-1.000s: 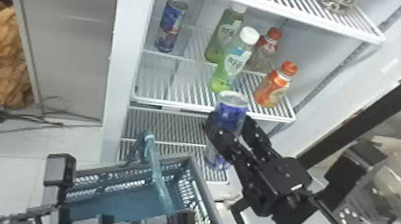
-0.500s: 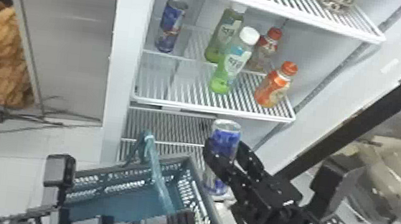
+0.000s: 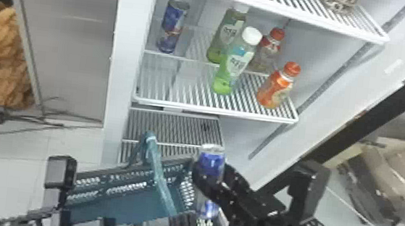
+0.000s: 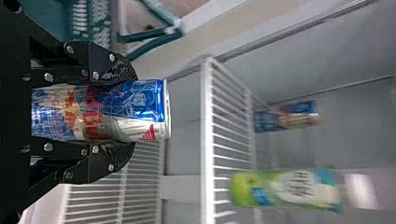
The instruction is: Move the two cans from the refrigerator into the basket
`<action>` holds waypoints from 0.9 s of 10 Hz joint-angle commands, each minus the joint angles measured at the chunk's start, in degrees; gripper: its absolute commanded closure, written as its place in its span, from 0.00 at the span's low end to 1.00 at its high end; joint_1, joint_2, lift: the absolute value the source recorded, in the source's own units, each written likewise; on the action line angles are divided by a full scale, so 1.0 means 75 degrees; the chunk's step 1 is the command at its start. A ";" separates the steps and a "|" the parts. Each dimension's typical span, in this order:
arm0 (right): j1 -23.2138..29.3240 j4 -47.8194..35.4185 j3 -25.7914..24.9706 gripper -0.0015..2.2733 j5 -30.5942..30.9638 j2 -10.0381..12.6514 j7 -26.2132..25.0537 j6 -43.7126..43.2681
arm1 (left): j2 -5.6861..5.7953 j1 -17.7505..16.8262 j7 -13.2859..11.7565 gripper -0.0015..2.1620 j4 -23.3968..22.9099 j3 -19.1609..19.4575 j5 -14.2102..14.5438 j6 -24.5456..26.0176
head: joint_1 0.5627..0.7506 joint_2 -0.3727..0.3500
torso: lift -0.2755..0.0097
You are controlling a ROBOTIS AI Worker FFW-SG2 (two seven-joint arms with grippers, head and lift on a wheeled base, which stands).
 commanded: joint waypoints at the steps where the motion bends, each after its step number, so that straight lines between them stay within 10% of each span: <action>1: -0.0251 0.0309 0.0078 0.40 -0.0050 0.0000 0.0102 0.0361 | 0.0000 0.0000 -0.0001 0.55 0.0000 0.0000 0.0000 0.0000 | 0.70 0.03 | 0.00; 9: -0.0158 0.0197 0.0062 0.14 0.0331 0.0035 0.0137 -0.1120 | 0.0012 0.0000 -0.0001 0.55 0.0000 0.0000 0.0015 0.0000 | 0.70 0.03 | 0.00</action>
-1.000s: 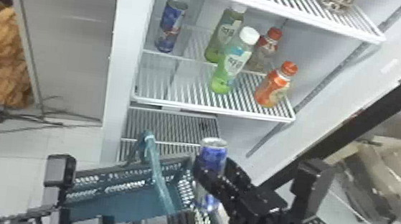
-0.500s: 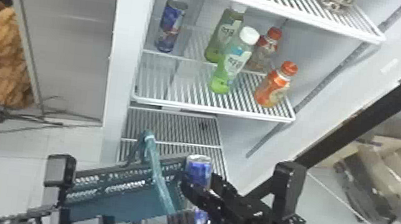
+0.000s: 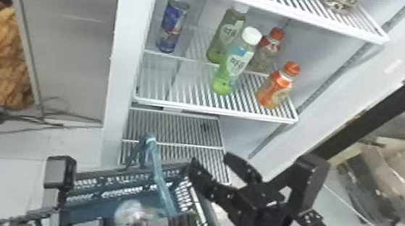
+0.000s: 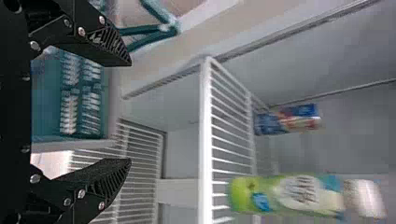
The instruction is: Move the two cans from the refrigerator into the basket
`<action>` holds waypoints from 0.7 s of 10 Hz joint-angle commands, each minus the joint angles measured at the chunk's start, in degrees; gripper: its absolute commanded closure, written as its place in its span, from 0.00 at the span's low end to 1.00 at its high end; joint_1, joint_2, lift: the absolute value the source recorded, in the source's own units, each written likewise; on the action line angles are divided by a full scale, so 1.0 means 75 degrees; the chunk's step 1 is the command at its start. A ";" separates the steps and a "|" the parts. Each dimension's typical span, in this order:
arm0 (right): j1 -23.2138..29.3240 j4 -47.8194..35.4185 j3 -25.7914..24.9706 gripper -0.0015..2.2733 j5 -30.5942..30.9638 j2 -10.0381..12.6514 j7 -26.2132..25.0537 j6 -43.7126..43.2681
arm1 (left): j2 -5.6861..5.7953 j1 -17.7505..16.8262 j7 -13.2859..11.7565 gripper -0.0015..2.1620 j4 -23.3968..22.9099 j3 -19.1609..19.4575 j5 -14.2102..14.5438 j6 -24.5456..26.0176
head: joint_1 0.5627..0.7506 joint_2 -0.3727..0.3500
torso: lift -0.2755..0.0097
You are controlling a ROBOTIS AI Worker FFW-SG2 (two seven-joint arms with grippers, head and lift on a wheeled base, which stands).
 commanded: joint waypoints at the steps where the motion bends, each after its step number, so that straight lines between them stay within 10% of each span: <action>1: 0.0127 0.0029 0.0006 0.14 0.0041 0.0039 -0.0121 -0.1188 | -0.0001 0.0000 -0.0001 0.55 -0.0001 0.0015 -0.0015 0.0000 | 0.70 0.03 | 0.00; 7: -0.0079 0.0572 0.0509 0.14 0.0010 0.0062 -0.0859 -0.4207 | -0.0024 0.0000 -0.0001 0.55 -0.0001 0.0000 -0.0030 -0.0019 | 0.70 0.03 | 0.00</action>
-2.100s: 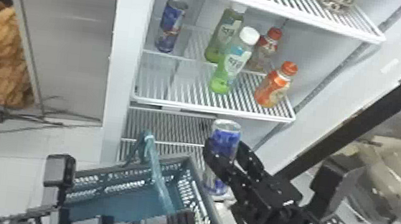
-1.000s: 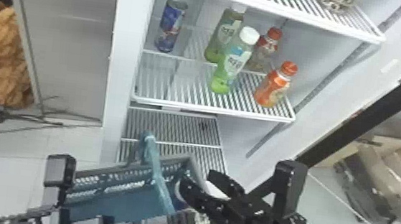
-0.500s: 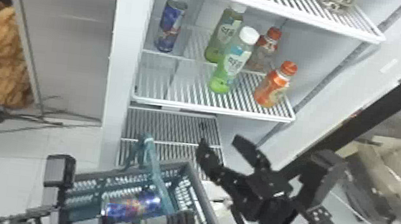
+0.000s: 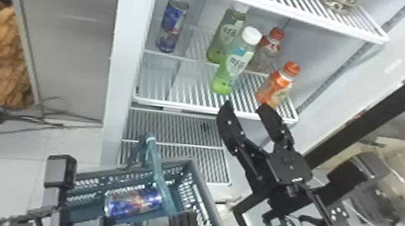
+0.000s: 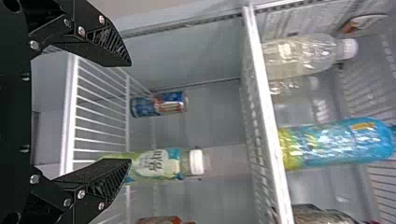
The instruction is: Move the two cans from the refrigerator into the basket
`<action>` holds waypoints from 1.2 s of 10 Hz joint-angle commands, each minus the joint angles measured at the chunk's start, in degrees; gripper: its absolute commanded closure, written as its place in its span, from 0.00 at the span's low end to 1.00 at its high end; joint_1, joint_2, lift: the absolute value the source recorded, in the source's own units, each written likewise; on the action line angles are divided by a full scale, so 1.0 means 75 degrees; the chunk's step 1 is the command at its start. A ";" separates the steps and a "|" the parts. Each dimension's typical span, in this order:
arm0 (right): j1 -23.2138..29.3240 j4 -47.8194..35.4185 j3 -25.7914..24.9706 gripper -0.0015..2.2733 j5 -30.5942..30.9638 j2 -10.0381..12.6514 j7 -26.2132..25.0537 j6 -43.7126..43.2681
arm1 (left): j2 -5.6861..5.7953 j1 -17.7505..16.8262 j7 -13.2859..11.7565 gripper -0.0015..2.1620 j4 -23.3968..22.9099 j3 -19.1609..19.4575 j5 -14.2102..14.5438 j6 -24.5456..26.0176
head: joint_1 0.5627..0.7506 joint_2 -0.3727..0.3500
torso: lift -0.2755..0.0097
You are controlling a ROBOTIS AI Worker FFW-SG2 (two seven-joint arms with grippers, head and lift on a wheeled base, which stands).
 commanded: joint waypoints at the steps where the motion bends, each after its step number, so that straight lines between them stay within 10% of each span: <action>1: -0.0207 0.0443 0.0265 0.14 -0.0001 -0.0011 -0.0167 -0.0840 | -0.0002 -0.0006 -0.0001 0.55 0.0000 -0.0001 0.0000 0.0000 | 0.70 0.03 | 0.00; 12: -0.1951 0.2561 0.1027 0.14 0.0517 -0.0070 -0.0636 -0.1459 | -0.0002 -0.0025 -0.0001 0.55 0.0000 -0.0016 -0.0016 0.0000 | 0.70 0.03 | 0.00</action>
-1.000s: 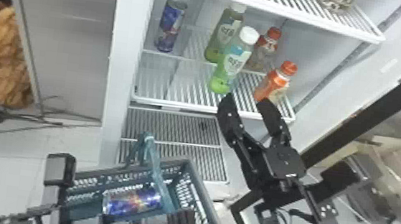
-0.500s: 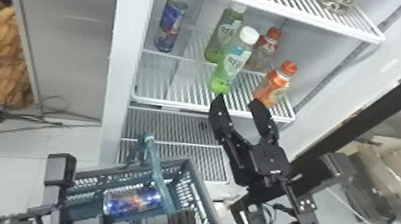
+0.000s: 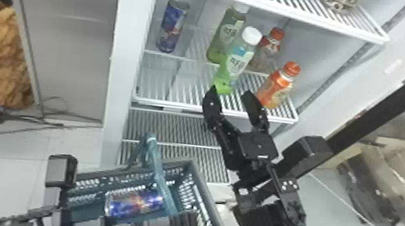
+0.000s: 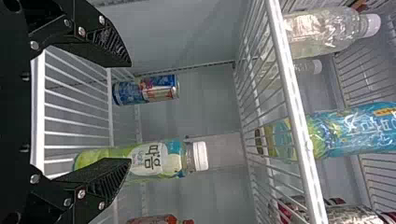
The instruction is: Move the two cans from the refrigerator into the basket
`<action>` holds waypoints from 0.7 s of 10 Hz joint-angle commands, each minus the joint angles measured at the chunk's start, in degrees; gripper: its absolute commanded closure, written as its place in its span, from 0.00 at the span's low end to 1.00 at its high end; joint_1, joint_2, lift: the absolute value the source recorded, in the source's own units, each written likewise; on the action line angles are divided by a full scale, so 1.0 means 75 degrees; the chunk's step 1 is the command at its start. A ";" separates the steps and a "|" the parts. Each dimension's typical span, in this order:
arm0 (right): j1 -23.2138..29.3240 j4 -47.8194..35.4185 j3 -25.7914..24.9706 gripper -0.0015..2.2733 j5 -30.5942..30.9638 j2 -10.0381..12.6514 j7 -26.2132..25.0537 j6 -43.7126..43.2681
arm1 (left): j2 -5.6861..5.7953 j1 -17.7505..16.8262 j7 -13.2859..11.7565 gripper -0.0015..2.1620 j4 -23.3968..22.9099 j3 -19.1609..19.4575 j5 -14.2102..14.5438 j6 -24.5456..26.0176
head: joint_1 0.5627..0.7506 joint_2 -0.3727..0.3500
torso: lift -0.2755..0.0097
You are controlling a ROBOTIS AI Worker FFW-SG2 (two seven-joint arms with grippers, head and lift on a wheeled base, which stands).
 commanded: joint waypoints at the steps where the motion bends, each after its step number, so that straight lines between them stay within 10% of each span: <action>1: -0.0295 0.0332 -0.0003 0.14 0.0004 -0.0013 0.0006 -0.0075 | 0.0000 0.0018 0.0000 0.55 0.0000 0.0005 0.0002 0.0000 | 0.70 0.03 | 0.00; 7: -0.1102 0.1100 0.0423 0.14 -0.0117 -0.0154 0.0006 -0.0262 | 0.0000 -0.0001 0.0000 0.55 0.0019 -0.0010 0.0032 0.0000 | 0.70 0.03 | 0.00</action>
